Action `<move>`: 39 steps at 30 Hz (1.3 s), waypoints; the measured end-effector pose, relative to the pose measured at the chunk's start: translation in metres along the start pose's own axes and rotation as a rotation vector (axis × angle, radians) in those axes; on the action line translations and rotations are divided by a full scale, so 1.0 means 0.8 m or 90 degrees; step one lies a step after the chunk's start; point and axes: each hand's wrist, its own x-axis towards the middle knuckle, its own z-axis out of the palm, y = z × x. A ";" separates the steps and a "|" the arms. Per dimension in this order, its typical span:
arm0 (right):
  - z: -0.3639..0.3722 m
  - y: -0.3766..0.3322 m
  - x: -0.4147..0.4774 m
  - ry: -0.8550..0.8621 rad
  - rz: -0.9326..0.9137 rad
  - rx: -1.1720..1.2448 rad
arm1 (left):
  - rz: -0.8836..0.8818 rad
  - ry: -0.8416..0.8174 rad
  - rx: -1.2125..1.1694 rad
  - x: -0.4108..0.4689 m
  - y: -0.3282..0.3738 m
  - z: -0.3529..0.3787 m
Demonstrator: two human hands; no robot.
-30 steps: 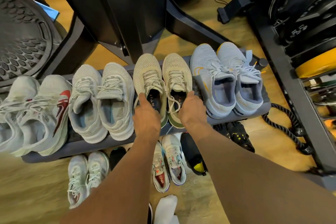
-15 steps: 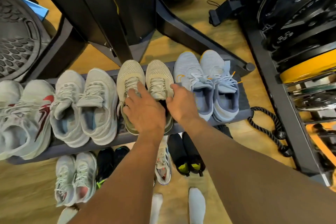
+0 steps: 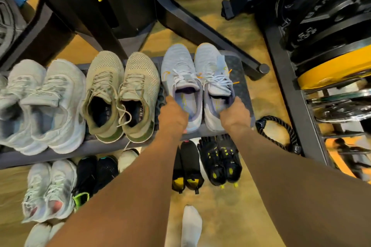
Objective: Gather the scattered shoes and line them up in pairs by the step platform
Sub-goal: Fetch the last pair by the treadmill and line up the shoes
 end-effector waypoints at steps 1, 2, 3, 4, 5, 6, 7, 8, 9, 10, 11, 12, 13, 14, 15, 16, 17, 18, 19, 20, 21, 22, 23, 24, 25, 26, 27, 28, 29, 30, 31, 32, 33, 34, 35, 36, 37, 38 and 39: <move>0.004 0.003 0.003 -0.005 0.011 0.012 | -0.006 0.005 -0.009 -0.001 -0.001 0.003; 0.006 0.006 0.005 0.002 0.010 0.016 | -0.012 0.007 -0.013 -0.001 -0.001 0.007; 0.007 0.007 0.006 0.012 0.004 0.017 | -0.015 0.008 -0.017 0.000 -0.002 0.010; 0.007 0.008 0.008 0.019 -0.005 0.014 | -0.019 0.010 -0.026 0.001 -0.001 0.012; 0.006 0.008 0.009 0.022 -0.014 0.009 | -0.024 0.010 -0.043 0.002 0.000 0.014; 0.006 0.009 0.010 0.024 -0.022 0.001 | -0.028 0.009 -0.062 0.002 0.001 0.015; 0.005 0.009 0.011 0.027 -0.030 -0.009 | -0.029 0.010 -0.073 0.001 0.003 0.015; 0.004 0.010 0.011 0.028 -0.039 -0.020 | -0.029 0.010 -0.072 0.000 0.004 0.015; 0.003 0.011 0.011 0.028 -0.049 -0.026 | -0.027 0.009 -0.063 0.000 0.005 0.016; 0.002 0.011 0.011 0.028 -0.057 -0.028 | -0.023 0.009 -0.049 0.000 0.005 0.016; 0.002 0.012 0.010 0.027 -0.061 -0.027 | -0.018 0.009 -0.032 0.001 0.005 0.016; 0.002 0.013 0.010 0.025 -0.063 -0.026 | -0.015 0.011 -0.016 0.002 0.006 0.015; 0.003 0.013 0.010 0.022 -0.064 -0.024 | -0.013 0.012 -0.004 0.003 0.007 0.014; 0.003 0.013 0.010 0.019 -0.066 -0.023 | -0.013 0.012 0.003 0.003 0.007 0.014; 0.004 0.013 0.009 0.016 -0.070 -0.022 | -0.013 0.011 0.009 0.003 0.007 0.013; 0.005 0.013 0.009 0.012 -0.076 -0.022 | -0.012 0.011 0.014 0.003 0.006 0.013; 0.006 0.014 0.008 0.007 -0.083 -0.020 | -0.009 0.011 0.020 0.003 0.005 0.013; 0.005 0.015 0.008 -0.001 -0.087 -0.018 | -0.005 0.012 0.027 0.004 0.004 0.014; 0.004 0.016 0.009 -0.014 -0.088 -0.014 | 0.001 0.014 0.037 0.004 0.003 0.014; 0.002 0.018 0.009 -0.028 -0.087 -0.007 | 0.006 0.013 0.047 0.004 0.001 0.013; -0.001 0.019 0.009 -0.043 -0.086 0.004 | 0.010 0.009 0.056 0.003 -0.001 0.012; -0.003 0.021 0.009 -0.057 -0.088 0.017 | 0.014 0.005 0.064 0.003 -0.003 0.012; -0.004 0.022 0.008 -0.069 -0.094 0.029 | 0.020 0.002 0.070 0.002 -0.005 0.012; -0.005 0.023 0.007 -0.077 -0.102 0.040 | 0.028 0.004 0.073 -0.001 -0.008 0.012; -0.006 0.026 0.005 -0.081 -0.111 0.049 | 0.041 0.008 0.073 -0.004 -0.010 0.014; -0.007 0.029 0.002 -0.083 -0.120 0.058 | 0.058 0.014 0.070 -0.009 -0.012 0.016; -0.007 0.033 -0.001 -0.086 -0.129 0.068 | 0.075 0.021 0.066 -0.014 -0.015 0.019; -0.009 0.039 -0.006 -0.092 -0.137 0.080 | 0.089 0.030 0.060 -0.021 -0.018 0.021; -0.010 0.046 -0.011 -0.098 -0.144 0.094 | 0.100 0.039 0.052 -0.028 -0.021 0.022; -0.012 0.054 -0.016 -0.104 -0.146 0.108 | 0.109 0.045 0.043 -0.037 -0.026 0.024; -0.014 0.063 -0.022 -0.108 -0.142 0.118 | 0.120 0.046 0.033 -0.049 -0.031 0.026; -0.015 0.075 -0.029 -0.110 -0.134 0.120 | 0.131 0.042 0.025 -0.062 -0.038 0.031; -0.016 0.087 -0.036 -0.108 -0.130 0.112 | 0.142 0.035 0.023 -0.076 -0.046 0.037; -0.015 0.101 -0.044 -0.104 -0.130 0.094 | 0.150 0.026 0.029 -0.091 -0.057 0.046; -0.013 0.117 -0.052 -0.099 -0.135 0.073 | 0.158 0.011 0.042 -0.105 -0.068 0.058; -0.010 0.135 -0.062 -0.096 -0.139 0.053 | 0.162 -0.009 0.059 -0.117 -0.081 0.072; -0.005 0.154 -0.071 -0.093 -0.138 0.037 | 0.160 -0.031 0.078 -0.128 -0.093 0.088; 0.002 0.173 -0.079 -0.094 -0.137 0.021 | 0.154 -0.053 0.098 -0.137 -0.104 0.106; 0.011 0.192 -0.085 -0.103 -0.142 0.003 | 0.145 -0.074 0.117 -0.145 -0.116 0.127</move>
